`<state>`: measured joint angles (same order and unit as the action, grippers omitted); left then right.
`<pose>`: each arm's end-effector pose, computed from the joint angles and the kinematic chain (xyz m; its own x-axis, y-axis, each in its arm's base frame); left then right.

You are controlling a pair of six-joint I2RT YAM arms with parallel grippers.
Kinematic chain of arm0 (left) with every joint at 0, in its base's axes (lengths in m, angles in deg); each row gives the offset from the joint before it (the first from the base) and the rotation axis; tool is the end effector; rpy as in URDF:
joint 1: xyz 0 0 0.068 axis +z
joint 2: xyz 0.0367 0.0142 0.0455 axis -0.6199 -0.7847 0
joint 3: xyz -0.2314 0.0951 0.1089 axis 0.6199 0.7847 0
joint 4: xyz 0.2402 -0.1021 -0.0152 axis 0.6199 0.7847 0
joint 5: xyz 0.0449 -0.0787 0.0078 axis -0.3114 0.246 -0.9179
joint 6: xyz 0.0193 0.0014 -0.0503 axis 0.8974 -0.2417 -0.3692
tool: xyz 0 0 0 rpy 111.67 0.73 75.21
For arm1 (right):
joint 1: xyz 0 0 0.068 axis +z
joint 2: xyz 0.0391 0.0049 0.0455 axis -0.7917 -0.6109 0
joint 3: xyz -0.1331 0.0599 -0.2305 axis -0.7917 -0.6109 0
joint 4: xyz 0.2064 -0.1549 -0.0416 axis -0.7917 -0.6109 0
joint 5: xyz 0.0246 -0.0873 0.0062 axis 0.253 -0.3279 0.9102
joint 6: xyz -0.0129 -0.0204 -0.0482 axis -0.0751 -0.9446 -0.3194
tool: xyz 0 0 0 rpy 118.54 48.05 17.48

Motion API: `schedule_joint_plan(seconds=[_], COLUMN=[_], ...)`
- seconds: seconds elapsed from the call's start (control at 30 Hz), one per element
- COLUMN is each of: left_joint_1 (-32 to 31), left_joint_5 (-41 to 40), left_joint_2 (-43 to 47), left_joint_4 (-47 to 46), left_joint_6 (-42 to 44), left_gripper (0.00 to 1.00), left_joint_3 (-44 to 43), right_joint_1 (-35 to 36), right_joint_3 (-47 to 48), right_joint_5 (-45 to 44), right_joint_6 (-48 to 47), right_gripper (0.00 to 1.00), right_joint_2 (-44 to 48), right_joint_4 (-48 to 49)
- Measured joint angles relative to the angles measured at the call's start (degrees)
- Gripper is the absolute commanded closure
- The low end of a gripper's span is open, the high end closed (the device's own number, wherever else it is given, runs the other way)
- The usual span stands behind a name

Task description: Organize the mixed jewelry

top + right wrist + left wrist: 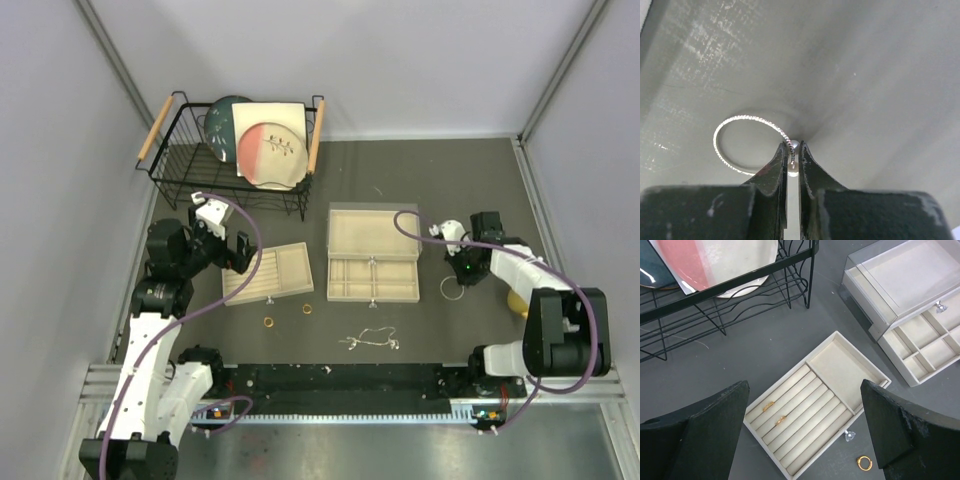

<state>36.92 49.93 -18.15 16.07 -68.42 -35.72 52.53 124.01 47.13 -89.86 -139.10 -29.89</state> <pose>0.1672 -0.0210 0.3142 -0.2700 0.1862 -0.9447 0.5293 0.8483 0.0160 0.2341 0.0056 0.1647 -0.7344 -0.5768 -0.3579 -0.5830 0.8060 -0.1025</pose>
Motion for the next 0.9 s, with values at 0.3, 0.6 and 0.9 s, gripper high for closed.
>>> schedule_joint_plan(seconds=[0.3, 0.6, 0.9], left_joint_1=[0.0, 0.0, 0.0], left_joint_5=[-0.83, -0.92, -1.81], left_joint_2=[0.39, 0.35, 0.26], left_joint_4=[-0.31, -0.85, -1.27], left_joint_6=[0.37, 0.33, 0.31], left_gripper=[0.01, 0.01, 0.01], left_joint_3=[0.02, 0.02, 0.02], right_joint_1=[2.36, 14.95, 26.23], right_joint_3=[4.26, 9.38, 10.86], right_joint_5=[1.36, 3.02, 1.57], right_joint_6=[-0.39, 0.98, 4.5], right_gripper=[1.0, 1.0, 1.0], right_joint_2=[11.06, 13.57, 6.84], right_joint_4=[-7.1, -13.7, -13.66])
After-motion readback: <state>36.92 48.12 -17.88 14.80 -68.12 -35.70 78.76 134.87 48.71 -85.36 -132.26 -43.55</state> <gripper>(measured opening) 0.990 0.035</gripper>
